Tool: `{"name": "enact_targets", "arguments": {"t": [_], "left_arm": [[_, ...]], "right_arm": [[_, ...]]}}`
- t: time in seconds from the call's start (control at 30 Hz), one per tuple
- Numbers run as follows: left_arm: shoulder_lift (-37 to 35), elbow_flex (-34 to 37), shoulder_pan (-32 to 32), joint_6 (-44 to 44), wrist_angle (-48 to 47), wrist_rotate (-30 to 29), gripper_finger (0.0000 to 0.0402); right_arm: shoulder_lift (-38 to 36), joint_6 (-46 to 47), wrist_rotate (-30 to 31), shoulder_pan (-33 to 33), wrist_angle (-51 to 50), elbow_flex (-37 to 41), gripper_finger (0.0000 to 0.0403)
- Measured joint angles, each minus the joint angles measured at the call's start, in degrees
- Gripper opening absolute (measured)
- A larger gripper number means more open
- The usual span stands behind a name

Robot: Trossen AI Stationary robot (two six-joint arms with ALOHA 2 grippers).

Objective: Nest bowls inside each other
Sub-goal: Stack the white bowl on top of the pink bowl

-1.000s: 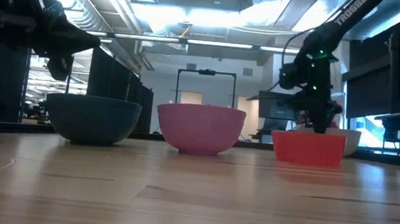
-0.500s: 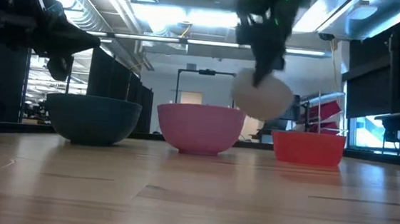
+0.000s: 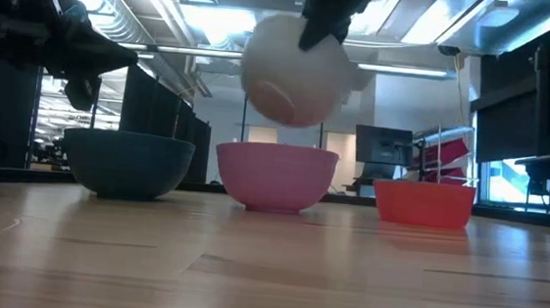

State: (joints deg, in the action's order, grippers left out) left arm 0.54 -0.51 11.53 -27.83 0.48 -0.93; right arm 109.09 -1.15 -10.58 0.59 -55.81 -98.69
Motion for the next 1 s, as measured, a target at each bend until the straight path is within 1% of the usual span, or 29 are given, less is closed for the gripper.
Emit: {"name": "enact_targets", "arguments": {"t": [0.07,0.17,0.27,0.37,0.5,1.0], "left_arm": [[0.0,0.0,0.0,0.1,0.0,0.0,0.0000],[0.0,0.0,0.0,0.2,0.0,0.0,0.0000],[0.0,0.0,0.0,-0.2,0.0,0.0,0.0000],[0.0,0.0,0.0,-0.3,0.0,0.0,0.0000],[0.0,0.0,0.0,-0.3,0.0,0.0,0.0000],[0.0,0.0,0.0,1.2,0.5,0.0,0.0000]], "right_arm": [[1.5,-0.4,-0.6,-1.9,0.3,-1.6,0.0000],[5.1,-0.4,-0.1,-1.3,-0.6,-6.3,0.0000],[9.2,0.8,0.1,-1.0,-5.1,-11.2,0.0000],[12.9,2.0,0.8,-0.9,-8.5,-14.5,0.0000],[15.5,3.6,3.6,-1.5,-11.7,-15.6,0.0001],[17.5,9.3,4.7,-1.3,-12.1,-16.0,0.0053]]}}
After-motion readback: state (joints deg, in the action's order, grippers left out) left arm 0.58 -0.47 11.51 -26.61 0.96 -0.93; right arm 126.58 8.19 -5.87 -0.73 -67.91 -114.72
